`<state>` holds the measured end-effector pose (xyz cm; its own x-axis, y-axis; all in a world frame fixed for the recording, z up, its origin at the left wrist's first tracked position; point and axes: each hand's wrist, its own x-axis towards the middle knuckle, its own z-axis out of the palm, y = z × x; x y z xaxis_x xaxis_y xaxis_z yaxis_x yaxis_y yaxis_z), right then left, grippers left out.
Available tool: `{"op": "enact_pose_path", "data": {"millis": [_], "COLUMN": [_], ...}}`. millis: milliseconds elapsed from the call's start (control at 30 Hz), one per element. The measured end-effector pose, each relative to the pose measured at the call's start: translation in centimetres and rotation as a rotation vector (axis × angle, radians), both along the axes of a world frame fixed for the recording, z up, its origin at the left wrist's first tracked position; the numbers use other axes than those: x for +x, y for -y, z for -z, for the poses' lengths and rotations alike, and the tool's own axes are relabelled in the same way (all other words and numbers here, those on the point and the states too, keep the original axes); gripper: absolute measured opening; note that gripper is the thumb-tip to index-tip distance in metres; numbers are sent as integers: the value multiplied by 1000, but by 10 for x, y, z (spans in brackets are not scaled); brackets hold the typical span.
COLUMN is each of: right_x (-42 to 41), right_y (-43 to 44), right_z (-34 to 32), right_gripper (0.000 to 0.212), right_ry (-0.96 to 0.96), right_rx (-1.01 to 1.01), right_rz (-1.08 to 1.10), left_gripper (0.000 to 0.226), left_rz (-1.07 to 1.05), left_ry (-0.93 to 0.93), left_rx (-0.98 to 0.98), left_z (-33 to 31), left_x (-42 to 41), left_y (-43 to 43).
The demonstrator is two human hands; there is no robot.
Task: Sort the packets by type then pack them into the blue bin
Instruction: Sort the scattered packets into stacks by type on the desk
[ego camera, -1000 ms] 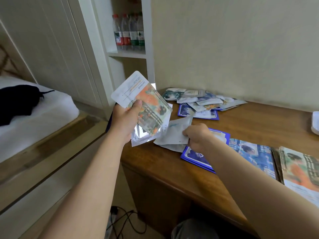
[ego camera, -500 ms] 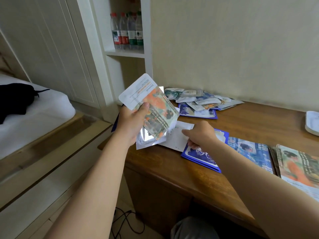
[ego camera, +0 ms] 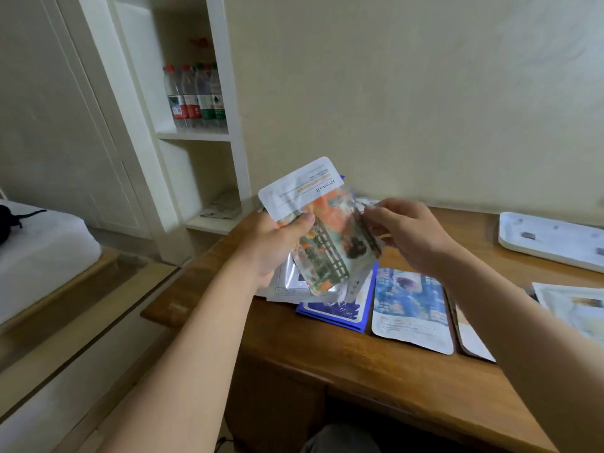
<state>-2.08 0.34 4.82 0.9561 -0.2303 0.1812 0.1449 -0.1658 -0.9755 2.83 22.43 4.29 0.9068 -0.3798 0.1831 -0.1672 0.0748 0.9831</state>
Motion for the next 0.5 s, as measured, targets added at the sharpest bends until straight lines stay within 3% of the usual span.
{"op": "enact_pose_path", "data": {"millis": [200,500], "right_x": [-55,-105], "right_y": [54,130], "right_z": [-17,-13], "right_gripper": [27,25], "right_ry": [27,13], "right_rx": [-201,-41], "right_rz": [117,252], "left_gripper": [17,20], "left_rz": [133,314], "left_ry": [11,30], "left_rx": [-2,1], "left_z": [-9,-8], "left_x": [-22,-54], "left_y": [83,171]}}
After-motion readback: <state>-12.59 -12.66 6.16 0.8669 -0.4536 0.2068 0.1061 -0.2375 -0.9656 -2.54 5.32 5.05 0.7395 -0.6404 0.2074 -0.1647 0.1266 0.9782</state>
